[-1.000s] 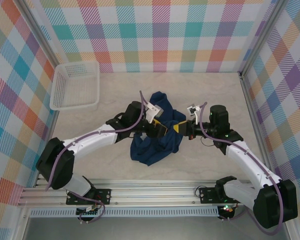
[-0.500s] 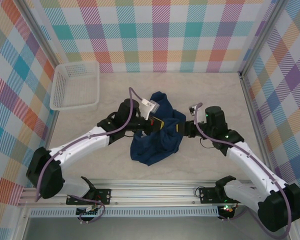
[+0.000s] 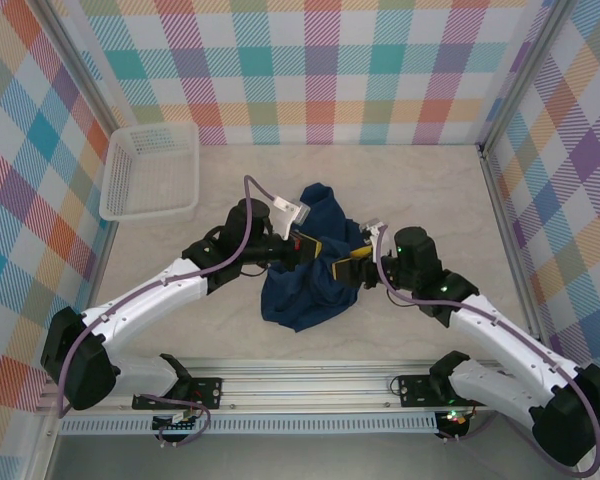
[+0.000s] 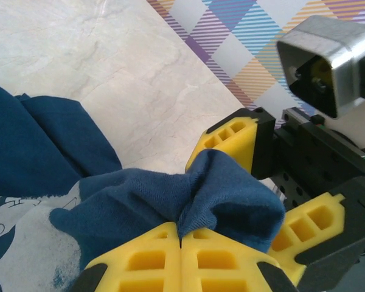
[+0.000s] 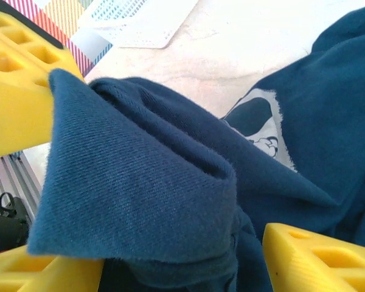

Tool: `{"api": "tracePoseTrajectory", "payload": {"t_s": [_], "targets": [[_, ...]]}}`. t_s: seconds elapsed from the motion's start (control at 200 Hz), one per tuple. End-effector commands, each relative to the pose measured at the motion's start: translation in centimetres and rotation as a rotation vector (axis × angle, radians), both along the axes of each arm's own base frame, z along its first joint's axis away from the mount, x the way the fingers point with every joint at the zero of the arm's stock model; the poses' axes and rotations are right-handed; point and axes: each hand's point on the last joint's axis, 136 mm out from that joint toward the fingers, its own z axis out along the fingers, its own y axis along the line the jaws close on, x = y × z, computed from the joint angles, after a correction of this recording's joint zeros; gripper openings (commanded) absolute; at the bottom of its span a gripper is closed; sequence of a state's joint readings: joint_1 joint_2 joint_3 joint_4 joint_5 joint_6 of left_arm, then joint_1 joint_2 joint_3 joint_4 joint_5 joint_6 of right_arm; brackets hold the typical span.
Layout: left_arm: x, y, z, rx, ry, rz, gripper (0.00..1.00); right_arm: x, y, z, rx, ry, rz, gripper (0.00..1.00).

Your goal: Fold the inside-out t-shirt

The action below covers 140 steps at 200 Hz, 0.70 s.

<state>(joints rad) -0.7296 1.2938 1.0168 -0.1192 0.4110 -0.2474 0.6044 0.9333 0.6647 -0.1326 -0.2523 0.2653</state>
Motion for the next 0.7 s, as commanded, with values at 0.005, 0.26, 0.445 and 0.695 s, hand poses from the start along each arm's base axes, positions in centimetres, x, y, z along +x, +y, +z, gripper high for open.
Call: {"api": "tracePoseTrajectory", "payload": {"t_s": [0.005,0.26,0.445,0.695], "targets": [[0.4,0.6,-0.6,0.026,0.016,0.034,0.00,0.2,-1.1,1.7,-0.014,-0.119,-0.039,0.70],[0.7,0.5,-0.9,0.041,0.026,0.040,0.00,-0.8,-1.3,2.2,-0.155,-0.245,-0.029,0.57],[0.6,0.5,-0.8,0.040,0.028,0.040,0.00,-0.2,0.9,0.8,-0.226,-0.243,0.006,0.53],[0.7,0.9,-0.9,0.059,0.022,0.049,0.00,1.5,2.7,0.7,-0.227,-0.225,-0.019,0.27]]}}
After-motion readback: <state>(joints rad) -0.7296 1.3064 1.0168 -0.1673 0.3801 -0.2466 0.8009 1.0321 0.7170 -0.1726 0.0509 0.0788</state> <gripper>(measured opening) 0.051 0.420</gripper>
